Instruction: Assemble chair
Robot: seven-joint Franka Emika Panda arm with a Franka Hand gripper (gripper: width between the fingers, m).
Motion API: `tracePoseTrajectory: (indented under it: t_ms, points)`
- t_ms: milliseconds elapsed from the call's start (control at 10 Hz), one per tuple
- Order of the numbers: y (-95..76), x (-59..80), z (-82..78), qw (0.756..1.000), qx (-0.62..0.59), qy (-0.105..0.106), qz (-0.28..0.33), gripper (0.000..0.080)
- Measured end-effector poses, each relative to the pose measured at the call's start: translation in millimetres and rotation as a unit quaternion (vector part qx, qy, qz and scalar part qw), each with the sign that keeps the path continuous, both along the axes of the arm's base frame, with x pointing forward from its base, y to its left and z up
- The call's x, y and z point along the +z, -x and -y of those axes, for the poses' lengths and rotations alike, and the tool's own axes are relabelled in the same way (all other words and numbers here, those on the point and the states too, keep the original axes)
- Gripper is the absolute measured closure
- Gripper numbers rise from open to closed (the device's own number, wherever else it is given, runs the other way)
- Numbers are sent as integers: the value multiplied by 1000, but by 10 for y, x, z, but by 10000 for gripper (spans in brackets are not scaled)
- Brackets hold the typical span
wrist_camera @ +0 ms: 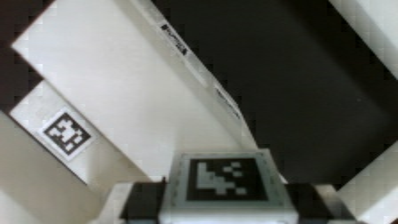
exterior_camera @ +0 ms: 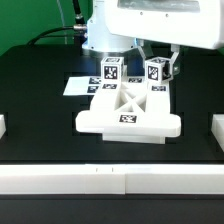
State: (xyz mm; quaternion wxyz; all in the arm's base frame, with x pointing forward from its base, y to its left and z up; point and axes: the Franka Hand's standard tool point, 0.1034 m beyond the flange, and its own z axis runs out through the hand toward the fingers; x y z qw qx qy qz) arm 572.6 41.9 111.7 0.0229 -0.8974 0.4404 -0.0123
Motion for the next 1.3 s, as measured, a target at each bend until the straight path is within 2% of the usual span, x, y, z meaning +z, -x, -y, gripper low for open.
tracePoseTrajectory:
  t_ms: [500, 900, 1200, 1300]
  points:
    - [2, -1, -29, 989, -144, -10, -5, 512]
    - [5, -6, -69, 966, -256, -22, -10, 512]
    - [6, -9, -87, 958, -285, -27, -12, 511]
    - [6, -9, -87, 961, -275, -27, -11, 337]
